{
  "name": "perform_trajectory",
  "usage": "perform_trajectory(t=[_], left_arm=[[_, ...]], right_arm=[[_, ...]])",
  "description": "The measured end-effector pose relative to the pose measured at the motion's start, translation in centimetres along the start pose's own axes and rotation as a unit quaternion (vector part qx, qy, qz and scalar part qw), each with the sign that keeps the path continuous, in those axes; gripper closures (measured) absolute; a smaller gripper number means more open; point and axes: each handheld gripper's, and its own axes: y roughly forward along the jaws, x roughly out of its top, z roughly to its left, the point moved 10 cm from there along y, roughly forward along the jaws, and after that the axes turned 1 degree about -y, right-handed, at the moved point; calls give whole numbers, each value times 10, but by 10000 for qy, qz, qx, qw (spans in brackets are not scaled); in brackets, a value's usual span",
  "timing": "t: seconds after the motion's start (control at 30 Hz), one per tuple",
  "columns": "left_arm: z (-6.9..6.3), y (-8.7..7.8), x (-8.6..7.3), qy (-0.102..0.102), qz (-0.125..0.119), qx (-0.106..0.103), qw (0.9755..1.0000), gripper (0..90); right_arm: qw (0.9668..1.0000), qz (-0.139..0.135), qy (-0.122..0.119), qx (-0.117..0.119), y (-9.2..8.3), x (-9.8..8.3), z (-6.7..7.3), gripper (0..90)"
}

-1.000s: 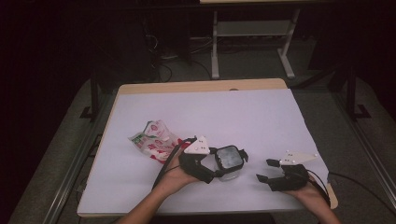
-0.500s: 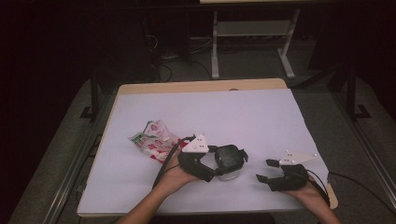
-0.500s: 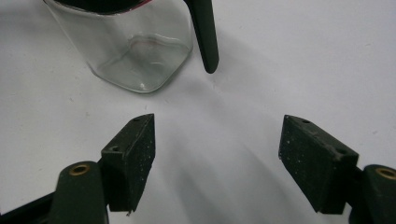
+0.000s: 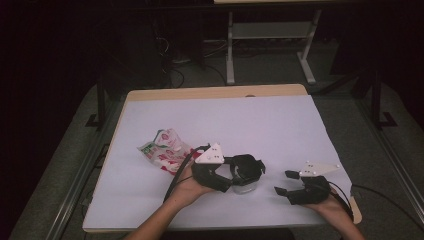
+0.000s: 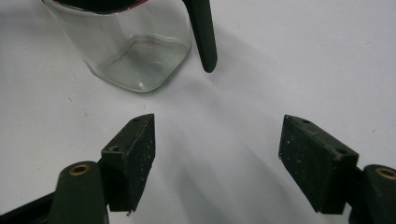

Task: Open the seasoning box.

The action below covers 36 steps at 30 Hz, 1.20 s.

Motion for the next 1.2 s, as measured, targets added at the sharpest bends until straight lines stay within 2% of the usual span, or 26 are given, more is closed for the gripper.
perform_trajectory(t=[0.1,0.2,0.3,0.37,0.4,0.43,0.6,0.8,1.0,1.2], left_arm=[[3,-1,2,-44,-51,77,9999,469],[5,0,4,-178,-53,120,9998,594],[4,1,5,-175,-7,66,9998,738],[3,2,6,-225,21,-52,9997,833],[2,2,7,-209,26,-106,9997,833],[1,3,8,-189,43,-129,9997,895],[0,6,12,-74,143,-172,9997,898],[0,6,19,-129,187,-266,9994,899],[1,9,26,-101,224,-348,9991,900],[4,14,31,-140,307,-384,9987,900]], right_arm=[[10000,10,7,6,0,0,1,268],[10000,4,2,4,0,1,1,268],[10000,17,0,1,0,0,0,268],[10000,6,13,0,0,0,1,268],[10000,6,13,0,0,0,1,268],[10000,-5,-4,-6,0,1,1,267],[10000,-13,-5,0,0,1,1,266],[10000,-14,6,8,0,0,1,265],[10000,-1,26,10,1,0,2,265],[10000,-17,-33,3,1,0,0,265]])
